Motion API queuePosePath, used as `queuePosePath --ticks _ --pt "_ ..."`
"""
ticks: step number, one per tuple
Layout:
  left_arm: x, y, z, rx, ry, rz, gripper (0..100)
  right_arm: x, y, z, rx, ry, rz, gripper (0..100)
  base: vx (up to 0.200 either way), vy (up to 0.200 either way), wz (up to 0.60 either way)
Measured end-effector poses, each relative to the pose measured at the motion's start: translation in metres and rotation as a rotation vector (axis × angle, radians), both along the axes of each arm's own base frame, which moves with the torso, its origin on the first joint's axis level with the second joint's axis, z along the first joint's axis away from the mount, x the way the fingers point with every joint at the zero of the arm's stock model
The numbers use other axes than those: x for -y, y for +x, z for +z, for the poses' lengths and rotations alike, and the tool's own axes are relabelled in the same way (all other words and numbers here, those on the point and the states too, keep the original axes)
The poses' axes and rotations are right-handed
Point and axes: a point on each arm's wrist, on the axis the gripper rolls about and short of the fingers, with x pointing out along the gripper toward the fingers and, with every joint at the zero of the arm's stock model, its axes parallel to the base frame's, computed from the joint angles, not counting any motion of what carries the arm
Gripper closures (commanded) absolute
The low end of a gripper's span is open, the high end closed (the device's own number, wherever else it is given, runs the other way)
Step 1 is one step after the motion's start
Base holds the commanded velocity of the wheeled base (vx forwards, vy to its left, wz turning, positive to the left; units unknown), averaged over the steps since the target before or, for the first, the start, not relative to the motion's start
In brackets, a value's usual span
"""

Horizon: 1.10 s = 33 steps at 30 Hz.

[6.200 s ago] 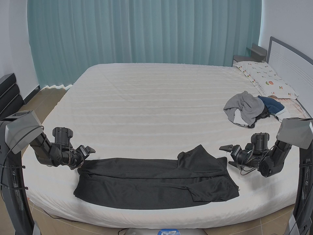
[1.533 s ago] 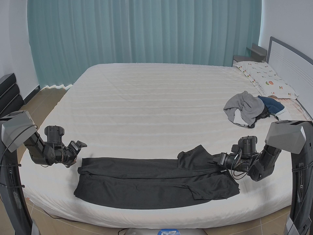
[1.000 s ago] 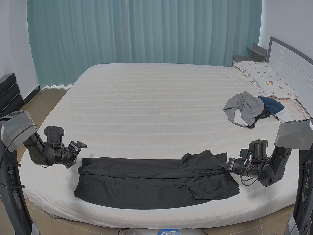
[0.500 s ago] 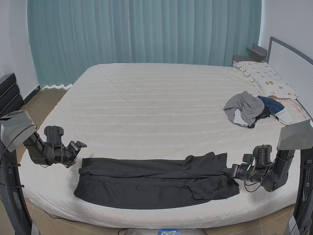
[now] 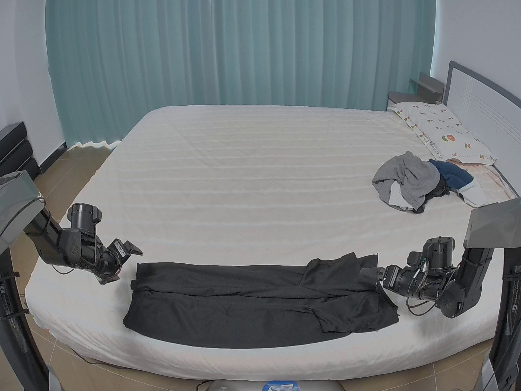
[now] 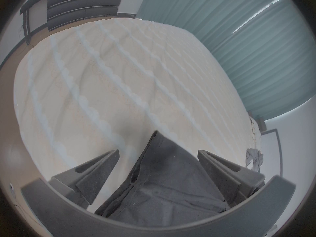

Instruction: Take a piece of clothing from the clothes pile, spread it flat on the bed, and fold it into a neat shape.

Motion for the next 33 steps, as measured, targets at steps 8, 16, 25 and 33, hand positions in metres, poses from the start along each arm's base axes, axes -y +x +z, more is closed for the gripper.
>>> queuePosePath --ticks 8,16,25,33 --pt "0.028 -0.007 -0.009 -0.063 0.043 -0.079 0 -0.015 -0.007 0.012 -0.021 0.038 -0.147 0 0.000 0.000 0.00" --pt "0.036 -0.006 -0.024 -0.109 0.107 -0.066 0 -0.024 -0.015 0.014 -0.104 0.082 -0.180 0 0.000 0.000 0.00" --pt "0.038 -0.003 -0.028 -0.096 0.115 -0.061 100 -0.034 -0.014 0.024 -0.189 0.127 -0.209 0 0.000 0.000 0.00" --pt "0.038 -0.004 -0.028 -0.098 0.147 -0.045 100 -0.041 -0.014 0.026 -0.172 0.105 -0.236 0 0.000 0.000 0.00"
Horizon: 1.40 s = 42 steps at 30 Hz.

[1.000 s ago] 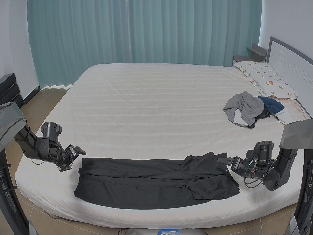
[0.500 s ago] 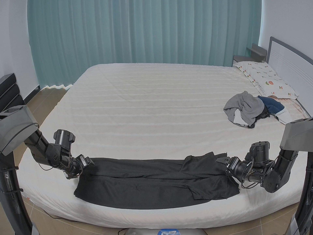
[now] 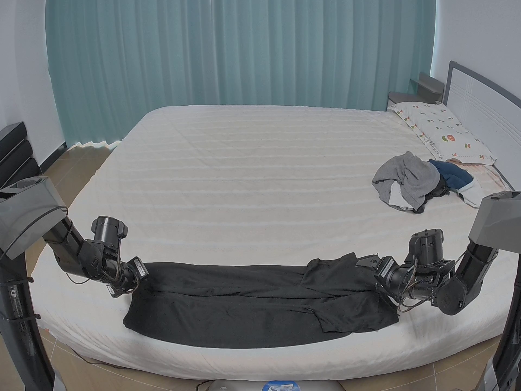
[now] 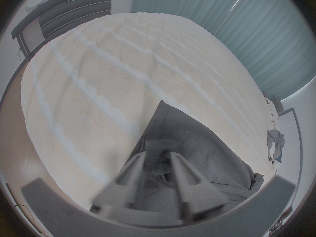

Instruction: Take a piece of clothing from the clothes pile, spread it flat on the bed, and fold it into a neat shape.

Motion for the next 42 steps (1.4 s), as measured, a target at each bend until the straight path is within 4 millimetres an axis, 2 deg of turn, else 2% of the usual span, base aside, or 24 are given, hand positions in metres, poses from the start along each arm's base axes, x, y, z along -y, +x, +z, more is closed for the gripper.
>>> queuePosePath --ticks 7,20,30,40,41,42 --pt "-0.001 0.001 0.002 0.012 0.039 0.026 100 -0.008 -0.003 -0.005 -0.091 0.002 -0.014 0 0.000 0.000 0.00" --pt "-0.001 0.004 0.013 0.102 0.045 0.040 100 -0.034 0.024 0.007 -0.159 0.043 -0.093 0 0.000 0.000 0.00" --pt "-0.001 0.003 0.016 0.110 0.043 0.041 100 -0.046 0.039 -0.005 -0.153 0.021 -0.102 0 0.000 0.000 0.00" --pt "-0.001 0.003 0.016 0.111 0.043 0.042 100 -0.047 0.034 -0.015 -0.195 0.001 -0.098 0 0.000 0.000 0.00" --pt "-0.001 0.003 0.016 0.111 0.043 0.042 100 -0.046 0.034 -0.015 -0.196 0.000 -0.099 100 0.000 0.000 0.00" --pt "-0.001 0.003 0.016 0.110 0.043 0.042 100 -0.046 0.034 -0.016 -0.198 -0.001 -0.100 100 0.000 0.000 0.00"
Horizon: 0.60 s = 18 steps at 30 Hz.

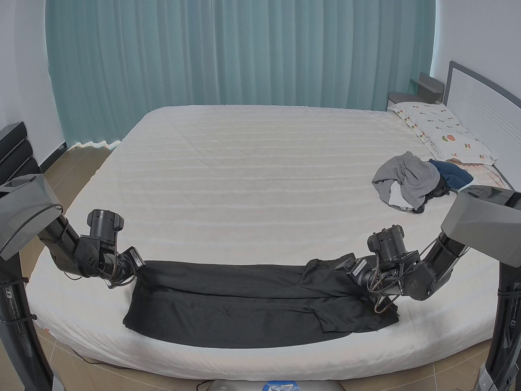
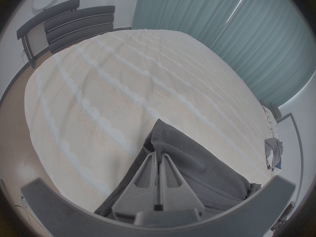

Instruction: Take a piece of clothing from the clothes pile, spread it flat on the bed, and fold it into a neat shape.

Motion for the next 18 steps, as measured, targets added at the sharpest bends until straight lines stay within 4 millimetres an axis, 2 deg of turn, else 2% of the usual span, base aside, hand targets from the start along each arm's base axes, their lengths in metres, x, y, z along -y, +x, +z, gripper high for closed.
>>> queuePosePath --ticks 10,18 --pt "0.000 0.000 0.001 0.002 0.001 0.001 100 0.004 -0.008 -0.005 -0.085 -0.036 0.004 100 0.000 0.000 0.00" --pt "-0.001 0.003 0.004 0.027 -0.009 0.016 100 0.014 0.004 0.013 -0.028 -0.023 -0.024 100 0.000 0.000 0.00"
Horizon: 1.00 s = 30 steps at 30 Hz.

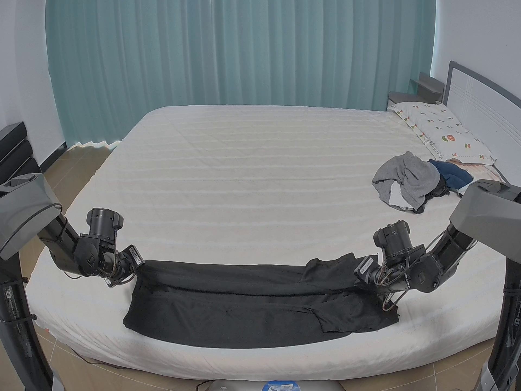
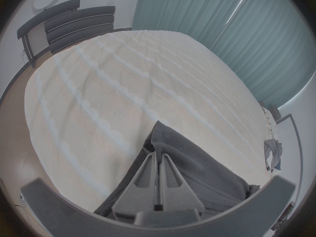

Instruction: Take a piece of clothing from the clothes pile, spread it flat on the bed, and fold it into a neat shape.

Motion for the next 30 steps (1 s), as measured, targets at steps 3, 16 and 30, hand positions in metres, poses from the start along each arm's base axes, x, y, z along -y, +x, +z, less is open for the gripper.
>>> queuePosePath --ticks 3,16,30 --pt "0.000 0.004 0.004 0.048 -0.022 0.026 100 0.003 0.010 0.010 0.047 0.017 -0.017 100 0.000 0.000 0.00" --pt "-0.004 0.020 0.022 0.310 -0.092 0.136 100 0.011 0.035 0.038 0.355 0.074 -0.029 100 0.000 0.000 0.00" --pt "-0.004 -0.021 -0.012 0.100 0.190 -0.138 100 0.022 -0.001 0.003 0.216 -0.084 0.092 100 0.000 0.000 0.00"
